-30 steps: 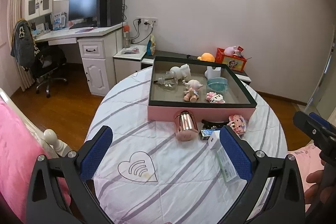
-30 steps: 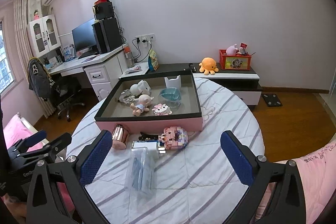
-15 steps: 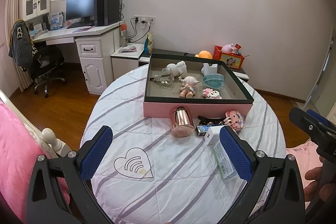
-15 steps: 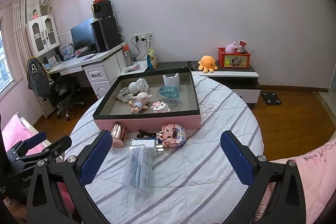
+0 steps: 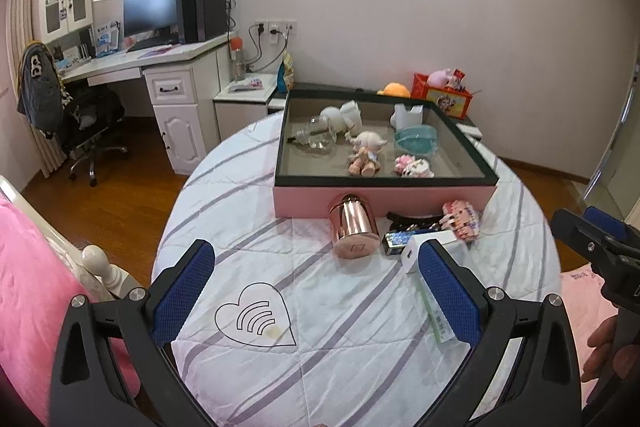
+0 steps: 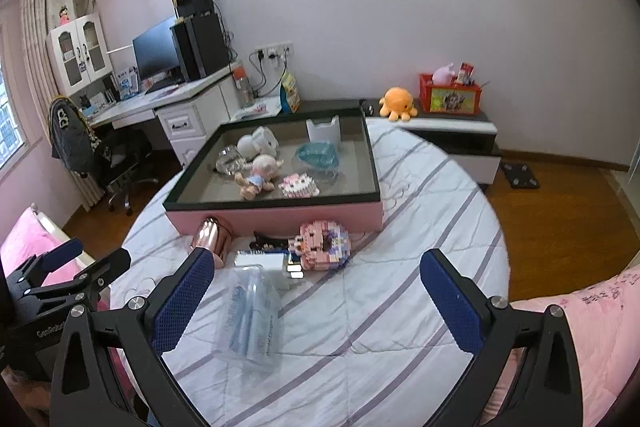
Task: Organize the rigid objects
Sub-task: 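Grasp the rose-gold copper cup with the left gripper while the right gripper grasps the pink pixel-block figure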
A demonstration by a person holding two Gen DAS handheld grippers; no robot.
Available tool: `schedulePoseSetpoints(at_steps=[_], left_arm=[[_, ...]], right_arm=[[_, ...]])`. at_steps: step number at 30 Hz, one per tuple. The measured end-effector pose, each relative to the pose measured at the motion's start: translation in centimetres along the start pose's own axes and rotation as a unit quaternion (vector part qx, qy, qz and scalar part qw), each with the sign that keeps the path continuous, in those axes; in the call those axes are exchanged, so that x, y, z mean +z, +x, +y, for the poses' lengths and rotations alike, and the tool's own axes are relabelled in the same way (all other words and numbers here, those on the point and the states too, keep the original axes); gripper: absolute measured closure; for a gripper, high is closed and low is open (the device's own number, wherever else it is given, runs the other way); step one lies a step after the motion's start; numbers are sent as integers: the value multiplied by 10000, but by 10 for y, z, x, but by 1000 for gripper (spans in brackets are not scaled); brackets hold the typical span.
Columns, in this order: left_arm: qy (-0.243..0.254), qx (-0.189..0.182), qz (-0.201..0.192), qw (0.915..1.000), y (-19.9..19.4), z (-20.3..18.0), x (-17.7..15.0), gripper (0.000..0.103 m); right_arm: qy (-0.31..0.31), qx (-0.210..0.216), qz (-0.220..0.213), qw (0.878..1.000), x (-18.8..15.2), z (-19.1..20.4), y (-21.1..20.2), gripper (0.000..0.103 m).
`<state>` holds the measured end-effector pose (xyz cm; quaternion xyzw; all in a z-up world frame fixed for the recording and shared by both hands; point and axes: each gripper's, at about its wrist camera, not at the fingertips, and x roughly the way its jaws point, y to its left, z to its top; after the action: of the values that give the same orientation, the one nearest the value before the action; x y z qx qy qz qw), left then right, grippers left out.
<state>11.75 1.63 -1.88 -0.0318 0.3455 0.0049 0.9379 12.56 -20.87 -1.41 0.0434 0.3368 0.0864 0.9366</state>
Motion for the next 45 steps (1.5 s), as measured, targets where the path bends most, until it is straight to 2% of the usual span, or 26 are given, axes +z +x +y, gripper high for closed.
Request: schedulePoseSetpoints(at_steps=[11, 21, 24, 26, 27, 28, 30, 34, 36, 37, 38, 45], left_arm=[[75, 115, 491, 9987, 66, -12, 3, 0], [112, 177, 906, 9957, 119, -15, 5, 0], [70, 135, 973, 9951, 128, -16, 4, 0], [66, 145, 989, 9950, 135, -17, 5, 2], [72, 125, 1003, 9949, 138, -17, 5, 4], [75, 74, 1053, 9944, 143, -18, 6, 8], [57, -35, 1189, 9929, 151, -19, 5, 23], [78, -135, 1168, 9930, 156, -23, 5, 31], [101, -211, 1155, 9930, 154, -23, 5, 48], [124, -241, 1150, 9930, 153, -24, 5, 53], [161, -239, 1152, 9929, 152, -26, 5, 56], [76, -327, 1124, 9931, 143, -20, 1, 56]], right_arm=[[141, 109, 688, 9975, 1, -34, 67, 0], [253, 610, 1133, 9914, 6, -38, 119, 0], [284, 708, 1234, 9894, 6, -35, 129, 4], [285, 729, 1304, 9884, 6, -35, 136, 10], [271, 725, 1345, 9879, 5, -34, 140, 14], [261, 710, 1419, 9870, 4, -34, 145, 22], [285, 800, 1474, 9854, 3, -34, 149, 25], [147, 856, 1579, 9836, 4, -25, 156, 30], [93, 797, 1598, 9839, 5, -23, 160, 36], [89, 799, 1591, 9840, 6, -23, 160, 43], [117, 818, 1556, 9844, 6, -24, 160, 43], [229, 921, 1435, 9851, -1, -28, 147, 43]])
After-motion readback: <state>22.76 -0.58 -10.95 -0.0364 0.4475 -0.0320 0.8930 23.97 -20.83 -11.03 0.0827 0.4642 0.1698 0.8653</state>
